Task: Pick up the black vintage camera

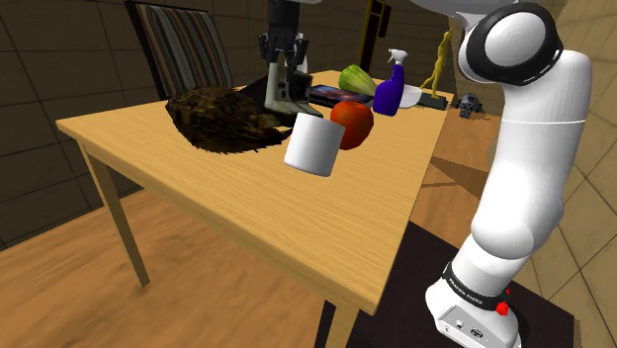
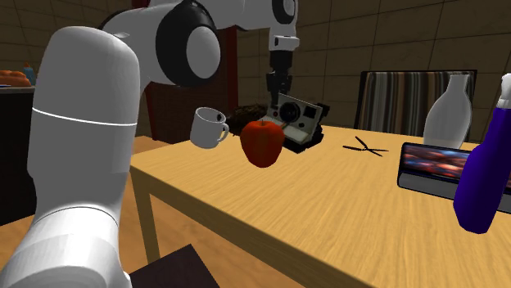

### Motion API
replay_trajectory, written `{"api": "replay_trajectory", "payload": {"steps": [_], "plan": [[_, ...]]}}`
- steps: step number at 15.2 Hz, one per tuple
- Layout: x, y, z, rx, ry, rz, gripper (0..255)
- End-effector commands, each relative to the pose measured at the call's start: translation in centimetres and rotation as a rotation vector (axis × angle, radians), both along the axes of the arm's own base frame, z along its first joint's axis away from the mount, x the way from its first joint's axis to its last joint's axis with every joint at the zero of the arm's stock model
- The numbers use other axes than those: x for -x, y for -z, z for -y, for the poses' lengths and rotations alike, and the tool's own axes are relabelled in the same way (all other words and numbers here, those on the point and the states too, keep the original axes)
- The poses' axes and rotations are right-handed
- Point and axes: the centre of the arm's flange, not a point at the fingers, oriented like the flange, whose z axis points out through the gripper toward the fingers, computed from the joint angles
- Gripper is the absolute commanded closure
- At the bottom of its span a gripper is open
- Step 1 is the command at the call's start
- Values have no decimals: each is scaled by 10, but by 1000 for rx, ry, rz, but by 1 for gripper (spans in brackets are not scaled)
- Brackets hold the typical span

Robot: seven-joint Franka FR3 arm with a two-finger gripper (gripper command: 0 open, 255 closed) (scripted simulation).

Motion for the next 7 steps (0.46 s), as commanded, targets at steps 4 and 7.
{"api": "replay_trajectory", "payload": {"steps": [4,7], "plan": [[1,-30,-1,-2,-1,7,255],[1,-36,-1,-2,-1,7,255]]}}
